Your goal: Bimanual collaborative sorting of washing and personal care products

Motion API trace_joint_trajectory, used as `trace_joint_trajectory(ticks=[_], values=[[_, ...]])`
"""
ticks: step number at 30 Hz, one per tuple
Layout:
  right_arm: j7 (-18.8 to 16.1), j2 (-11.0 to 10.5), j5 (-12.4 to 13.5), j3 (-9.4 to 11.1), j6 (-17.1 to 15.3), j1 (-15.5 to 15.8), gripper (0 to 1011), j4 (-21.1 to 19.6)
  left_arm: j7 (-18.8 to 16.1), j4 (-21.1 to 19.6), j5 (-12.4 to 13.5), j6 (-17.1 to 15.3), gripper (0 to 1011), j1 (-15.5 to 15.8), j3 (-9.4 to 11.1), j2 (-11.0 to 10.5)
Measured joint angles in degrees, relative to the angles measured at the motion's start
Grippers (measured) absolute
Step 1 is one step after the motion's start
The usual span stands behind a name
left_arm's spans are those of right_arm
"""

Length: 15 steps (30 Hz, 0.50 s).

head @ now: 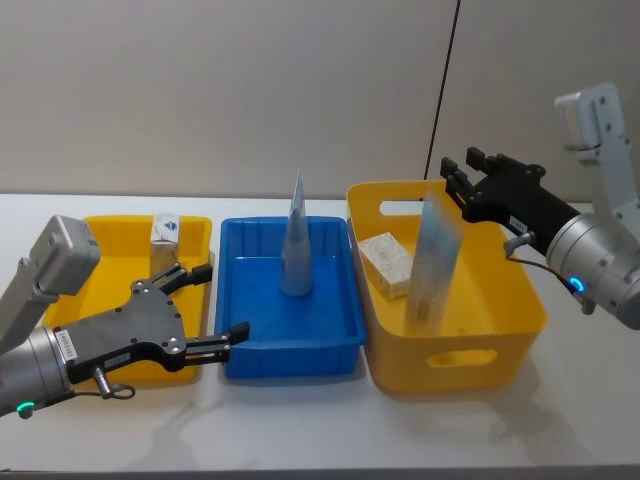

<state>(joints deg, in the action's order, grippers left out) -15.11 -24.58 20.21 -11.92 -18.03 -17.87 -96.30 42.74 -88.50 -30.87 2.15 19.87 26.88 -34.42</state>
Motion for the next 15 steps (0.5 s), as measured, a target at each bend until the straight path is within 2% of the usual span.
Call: trace_joint_trajectory(ticks=[1, 3, 6, 15], values=[[0.0, 0.0, 0.0, 0.0, 0.0, 0.0, 374, 0.0, 0.0, 0.0, 0.0, 0.0, 1001, 0.0, 0.0, 0.0], [0.0, 0.0, -0.1, 0.0, 0.0, 0.1, 419, 0.0, 0.0, 0.0, 0.0, 0.0, 1001, 0.0, 0.0, 0.0], [0.0, 0.0, -0.1, 0.0, -0.1, 0.1, 545, 0.0, 0.0, 0.0, 0.0, 0.0, 1001, 0.0, 0.0, 0.0], [0.1, 0.1, -0.1, -0.1, -0.2, 0.2, 803, -0.1, 0.0, 0.0, 0.0, 0.0, 1001, 0.0, 0.0, 0.0]])
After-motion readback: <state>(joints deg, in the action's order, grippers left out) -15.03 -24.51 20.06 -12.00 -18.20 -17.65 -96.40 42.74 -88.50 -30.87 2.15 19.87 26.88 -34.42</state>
